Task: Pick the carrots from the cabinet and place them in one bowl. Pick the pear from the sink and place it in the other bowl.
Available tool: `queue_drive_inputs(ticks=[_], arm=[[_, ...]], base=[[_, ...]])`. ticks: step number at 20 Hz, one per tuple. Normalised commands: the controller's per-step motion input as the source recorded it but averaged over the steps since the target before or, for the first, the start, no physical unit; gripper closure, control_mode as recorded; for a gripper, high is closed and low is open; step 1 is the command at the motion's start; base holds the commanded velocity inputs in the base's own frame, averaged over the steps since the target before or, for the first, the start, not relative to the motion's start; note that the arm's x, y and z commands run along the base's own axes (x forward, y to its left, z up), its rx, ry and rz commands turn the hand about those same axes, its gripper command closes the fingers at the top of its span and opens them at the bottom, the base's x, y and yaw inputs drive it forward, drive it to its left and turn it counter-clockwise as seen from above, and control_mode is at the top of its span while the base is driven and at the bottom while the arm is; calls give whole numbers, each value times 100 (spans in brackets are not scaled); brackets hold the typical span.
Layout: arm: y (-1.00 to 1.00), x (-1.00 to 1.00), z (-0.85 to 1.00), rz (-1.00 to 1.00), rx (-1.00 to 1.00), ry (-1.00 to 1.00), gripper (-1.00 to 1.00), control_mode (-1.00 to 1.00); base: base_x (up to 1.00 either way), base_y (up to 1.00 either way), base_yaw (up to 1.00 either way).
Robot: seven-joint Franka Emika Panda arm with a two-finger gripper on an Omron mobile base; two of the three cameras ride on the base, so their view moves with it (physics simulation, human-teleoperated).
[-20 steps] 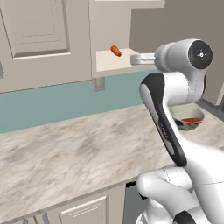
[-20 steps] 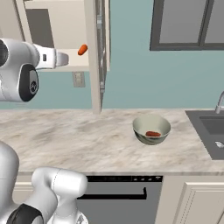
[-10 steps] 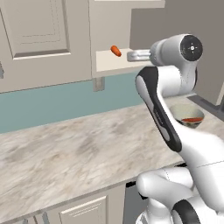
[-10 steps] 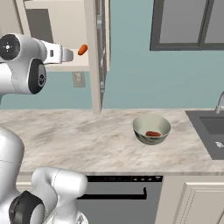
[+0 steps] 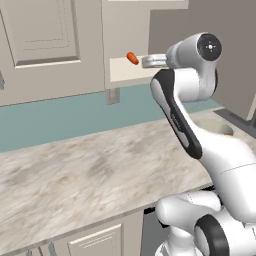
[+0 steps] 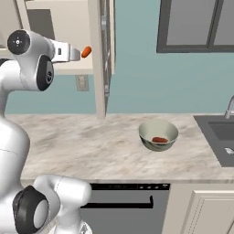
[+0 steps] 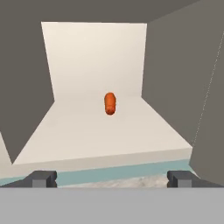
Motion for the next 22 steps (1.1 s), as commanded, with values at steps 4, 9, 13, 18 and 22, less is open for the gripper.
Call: queue_drive_inputs(ticks=[4, 9, 13, 18, 22], arm=[[1, 36, -8, 0, -1, 0, -100, -100], [2, 39, -9, 0, 0, 0, -100, -100], [8, 41, -5, 1, -2, 11, -100, -100], [3, 35, -1, 0, -1, 12, -100, -100], [0, 34, -3, 0, -1, 1, -100, -100]], base=[[0, 0, 0], [0, 0, 0], [0, 0, 0], [0, 0, 0], [0, 0, 0]])
